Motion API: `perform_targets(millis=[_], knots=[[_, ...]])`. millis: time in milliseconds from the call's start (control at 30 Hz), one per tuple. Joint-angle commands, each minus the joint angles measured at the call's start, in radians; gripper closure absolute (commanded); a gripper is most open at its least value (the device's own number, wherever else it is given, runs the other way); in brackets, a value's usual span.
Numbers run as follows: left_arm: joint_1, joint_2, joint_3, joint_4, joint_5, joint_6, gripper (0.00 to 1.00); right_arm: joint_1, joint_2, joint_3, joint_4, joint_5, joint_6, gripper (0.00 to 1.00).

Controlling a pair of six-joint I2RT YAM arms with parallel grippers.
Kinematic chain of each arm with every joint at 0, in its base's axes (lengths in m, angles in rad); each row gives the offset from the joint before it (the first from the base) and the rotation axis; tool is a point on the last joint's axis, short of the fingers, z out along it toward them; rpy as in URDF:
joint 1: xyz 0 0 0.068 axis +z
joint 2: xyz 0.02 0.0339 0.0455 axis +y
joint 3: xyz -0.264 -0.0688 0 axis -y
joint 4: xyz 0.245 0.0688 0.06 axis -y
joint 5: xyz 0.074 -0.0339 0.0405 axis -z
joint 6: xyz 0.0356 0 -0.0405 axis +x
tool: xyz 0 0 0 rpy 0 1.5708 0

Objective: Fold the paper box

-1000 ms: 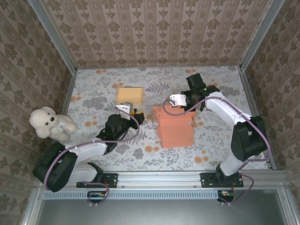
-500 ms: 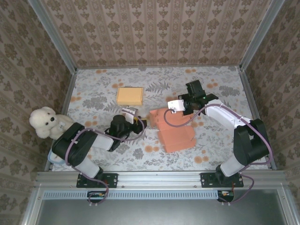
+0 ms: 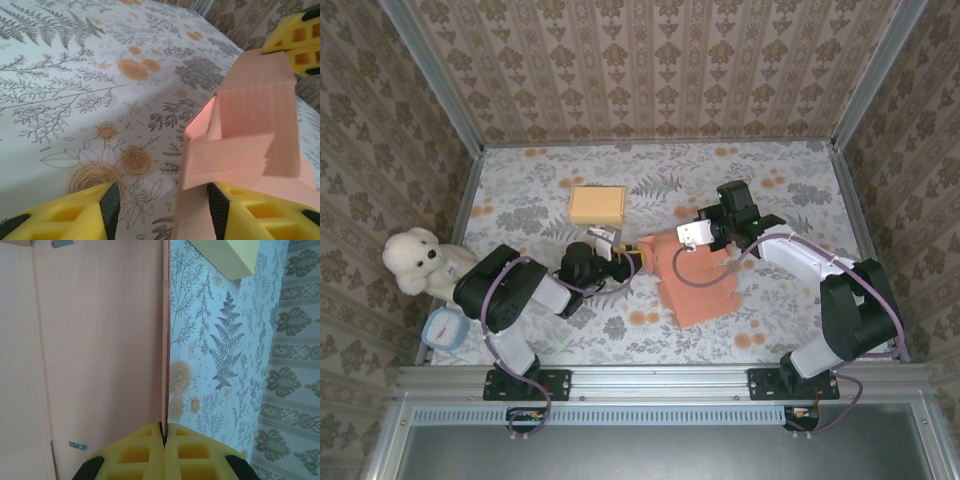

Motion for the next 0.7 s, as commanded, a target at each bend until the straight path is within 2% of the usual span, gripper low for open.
perform_targets(millis=[0,267,667], knots=[[0.001,0.021,0.026,0.060,0.029,-0.024,0.46,0.022,-0.028,-0.021,0.056,0.015,-0.025,1.00],[-0.034,0.036,0.028,0.079,0.038,-0.024,0.47,0.039,-0.012,-0.064,0.141,0.077,-0.014,1.00],[-0.039,0.014,-0.011,0.090,0.068,0.002,0.46,0.048,-0.032,-0.149,0.354,0.132,-0.003,1.00]])
